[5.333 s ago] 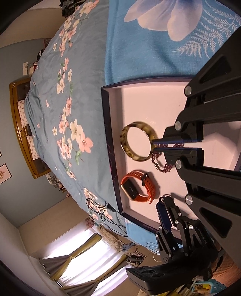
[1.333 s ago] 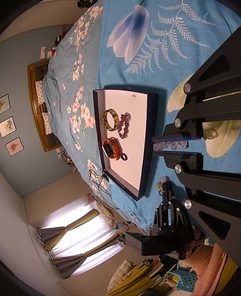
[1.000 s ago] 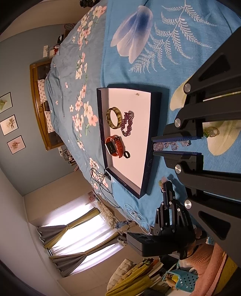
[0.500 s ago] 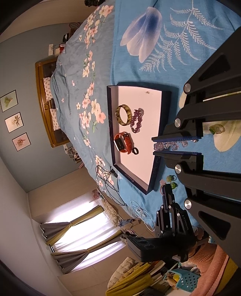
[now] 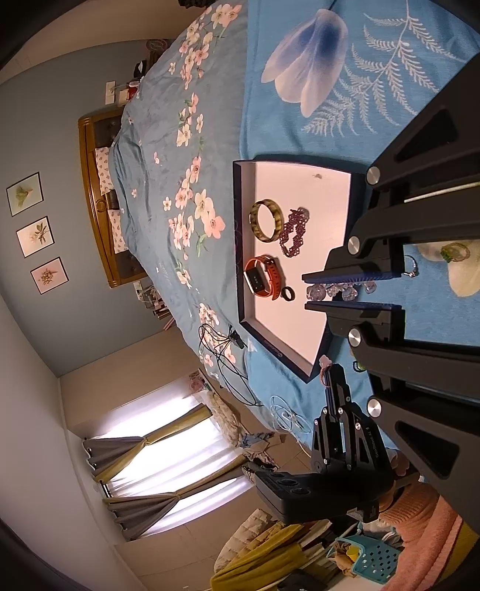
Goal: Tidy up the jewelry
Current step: 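Carry the crystal bracelet with the right tool while the left tool carries the pink clip to the box, then lower the crystal bracelet into the box and open the right tool while the left tool releases the pink clip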
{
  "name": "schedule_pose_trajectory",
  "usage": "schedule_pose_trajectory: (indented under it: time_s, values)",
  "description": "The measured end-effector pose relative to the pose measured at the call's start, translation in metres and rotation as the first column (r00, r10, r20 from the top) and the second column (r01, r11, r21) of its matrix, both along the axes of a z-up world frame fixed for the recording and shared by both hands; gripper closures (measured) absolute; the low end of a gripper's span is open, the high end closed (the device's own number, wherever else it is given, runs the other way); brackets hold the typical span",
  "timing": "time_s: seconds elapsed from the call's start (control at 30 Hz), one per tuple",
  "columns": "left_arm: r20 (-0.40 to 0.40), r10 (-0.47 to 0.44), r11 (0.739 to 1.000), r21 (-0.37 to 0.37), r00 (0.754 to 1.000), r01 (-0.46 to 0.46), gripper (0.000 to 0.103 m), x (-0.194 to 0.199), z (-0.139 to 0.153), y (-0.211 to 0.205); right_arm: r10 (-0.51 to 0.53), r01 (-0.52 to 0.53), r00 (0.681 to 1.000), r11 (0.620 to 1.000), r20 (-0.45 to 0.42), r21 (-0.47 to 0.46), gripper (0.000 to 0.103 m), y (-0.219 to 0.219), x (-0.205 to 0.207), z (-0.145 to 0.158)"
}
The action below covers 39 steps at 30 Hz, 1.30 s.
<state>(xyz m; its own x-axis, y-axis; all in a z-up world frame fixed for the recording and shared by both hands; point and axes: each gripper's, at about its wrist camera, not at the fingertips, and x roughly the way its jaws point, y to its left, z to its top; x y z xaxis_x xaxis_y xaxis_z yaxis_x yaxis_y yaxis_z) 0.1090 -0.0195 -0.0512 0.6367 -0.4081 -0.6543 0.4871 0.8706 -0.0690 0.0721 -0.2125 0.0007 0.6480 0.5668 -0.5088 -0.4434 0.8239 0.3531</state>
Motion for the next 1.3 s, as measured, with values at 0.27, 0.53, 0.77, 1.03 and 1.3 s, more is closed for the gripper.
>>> schedule_pose_trajectory:
  time_s: [0.27,0.53,0.77,1.03,1.3]
  values:
    - [0.008,0.003,1.0,0.006,1.0,-0.003,0.1,0.007,0.002,0.001,-0.001,0.001,1.0,1.0,0.01,-0.005,0.095,0.005,0.009,0.004]
    - [0.02,0.01,1.0,0.019,1.0,-0.01,0.1,0.02,0.007,0.002,-0.008,0.008,1.0,1.0,0.009,-0.005,0.095,0.006,0.02,0.005]
    - [0.014,0.015,0.999,0.03,1.0,-0.016,0.1,0.029,0.004,0.002,-0.01,0.01,1.0,1.0,0.003,-0.009,0.095,0.008,0.03,0.006]
    - [0.015,0.013,0.998,0.057,1.0,-0.014,0.1,0.041,0.001,-0.001,-0.012,0.012,1.0,1.0,-0.001,-0.009,0.095,0.011,0.045,0.006]
    - [0.0,0.022,0.998,0.059,1.0,-0.022,0.1,0.056,-0.003,-0.001,-0.016,0.016,1.0,1.0,-0.023,-0.019,0.095,0.02,0.063,-0.003]
